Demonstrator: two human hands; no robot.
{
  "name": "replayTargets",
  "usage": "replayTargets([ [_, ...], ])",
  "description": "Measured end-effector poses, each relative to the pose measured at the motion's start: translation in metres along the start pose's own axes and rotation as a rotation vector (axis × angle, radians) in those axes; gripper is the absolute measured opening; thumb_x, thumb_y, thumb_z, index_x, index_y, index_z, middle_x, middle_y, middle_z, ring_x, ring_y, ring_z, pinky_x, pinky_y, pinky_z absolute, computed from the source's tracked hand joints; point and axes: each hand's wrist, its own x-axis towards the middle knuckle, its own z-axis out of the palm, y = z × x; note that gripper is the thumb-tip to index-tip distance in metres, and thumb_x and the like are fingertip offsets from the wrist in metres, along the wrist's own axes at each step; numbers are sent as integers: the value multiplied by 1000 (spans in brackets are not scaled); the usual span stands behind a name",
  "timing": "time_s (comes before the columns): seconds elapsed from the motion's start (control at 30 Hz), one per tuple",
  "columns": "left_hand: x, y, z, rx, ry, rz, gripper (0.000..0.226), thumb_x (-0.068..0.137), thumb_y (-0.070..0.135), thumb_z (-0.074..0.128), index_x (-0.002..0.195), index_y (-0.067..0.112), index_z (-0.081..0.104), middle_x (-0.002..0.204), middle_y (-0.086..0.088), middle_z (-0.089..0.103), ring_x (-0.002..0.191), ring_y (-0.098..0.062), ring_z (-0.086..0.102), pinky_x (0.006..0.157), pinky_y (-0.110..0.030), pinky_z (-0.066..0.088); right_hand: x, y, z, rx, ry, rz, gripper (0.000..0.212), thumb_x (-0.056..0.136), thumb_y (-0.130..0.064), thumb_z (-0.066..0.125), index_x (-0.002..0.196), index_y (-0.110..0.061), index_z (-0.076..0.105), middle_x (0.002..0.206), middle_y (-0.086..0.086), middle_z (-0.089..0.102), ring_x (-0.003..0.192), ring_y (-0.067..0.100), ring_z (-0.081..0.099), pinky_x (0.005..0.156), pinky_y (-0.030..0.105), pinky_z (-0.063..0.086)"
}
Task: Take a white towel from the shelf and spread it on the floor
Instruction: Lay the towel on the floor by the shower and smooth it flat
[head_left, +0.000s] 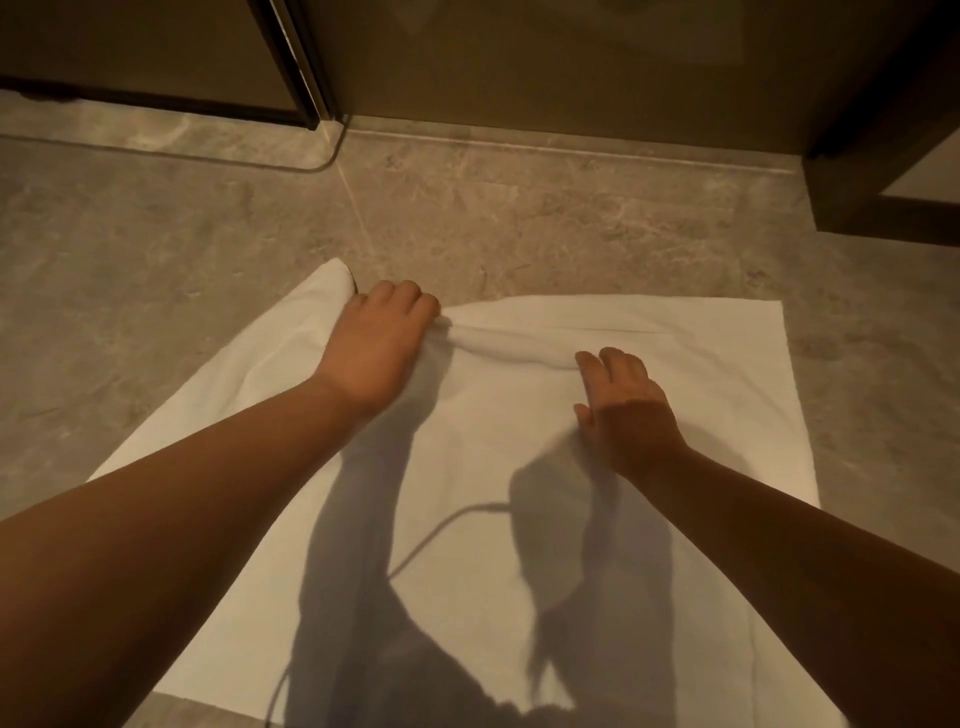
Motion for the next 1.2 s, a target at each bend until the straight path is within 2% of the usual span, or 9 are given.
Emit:
replayTargets([
  [0.1, -4, 30, 14, 43, 44, 313, 36, 89, 17, 40, 119, 7, 56, 118, -15, 58, 106, -34, 54, 89, -44, 37, -1, 6, 11, 20, -76, 35, 70, 95, -34, 46, 152, -15, 9, 158, 17, 13, 145, 33, 13, 113, 50, 23],
  [0.13, -9, 41, 21, 36, -49, 353, 42, 92, 24, 40, 130, 8, 50, 130, -17, 53, 117, -33, 50, 97, -45, 34, -2, 9, 15, 20, -96, 50, 71, 96, -39, 42, 152, -19, 4, 159, 14, 6, 146, 33, 7, 114, 54, 19],
  [0.2, -15, 54, 36, 55, -360, 243, 70, 95, 50, 36, 149, 12, 14, 156, -15, 18, 142, -31, 20, 112, -46, 18, -3, 15, 21, 6, -123, 78, 72, 95, -50, 34, 151, -26, -4, 161, 6, -4, 147, 32, -4, 111, 61, 13],
  [0.23, -17, 55, 43, 93, -487, 166, 85, 91, 62, 33, 150, 13, -4, 159, -13, 0, 145, -29, 4, 115, -46, 9, -3, 19, 24, -7, -132, 88, 72, 94, -56, 29, 151, -29, -6, 161, 3, -8, 146, 31, -7, 109, 63, 11],
  [0.33, -17, 54, 56, 171, -606, 72, 108, 79, 76, 35, 145, 13, -23, 155, -12, -23, 144, -31, -14, 116, -49, 1, -4, 30, 30, -32, -142, 95, 75, 88, -68, 17, 149, -34, -11, 159, -1, -15, 146, 28, -13, 107, 67, 8],
  [0.53, -5, 67, 63, 103, -657, 91, 115, 75, 78, 42, 143, 15, -27, 151, -17, -31, 141, -38, -21, 114, -55, -1, -7, 49, 34, -34, -144, 94, 79, 80, -75, 2, 146, -36, -19, 158, -3, -22, 144, 25, -21, 107, 68, 4],
  [0.73, 8, 96, 66, 82, -643, 127, 118, 73, 77, 46, 145, 15, -23, 151, -20, -28, 140, -40, -21, 114, -57, -2, -15, 85, 27, -35, -139, 45, 83, 80, -78, 5, 148, -35, -13, 158, -2, -19, 145, 24, -18, 110, 67, 6],
  [0.9, 21, 114, 67, 98, -440, 197, 107, 78, 77, 35, 148, 12, -13, 157, -15, -15, 143, -33, -15, 113, -53, -3, -22, 111, 20, 67, 16, 193, 82, 86, -75, 18, 151, -29, -3, 160, 5, -10, 146, 28, -11, 115, 59, 3],
  [1.2, 34, 128, 75, 126, -630, 152, 129, 64, 85, 45, 141, 14, -31, 149, -18, -35, 136, -40, -30, 110, -64, 6, -1, 145, 17, 78, -162, 338, 83, 81, -79, 18, 147, -39, -12, 158, 0, -21, 144, 30, -20, 108, 69, -4],
])
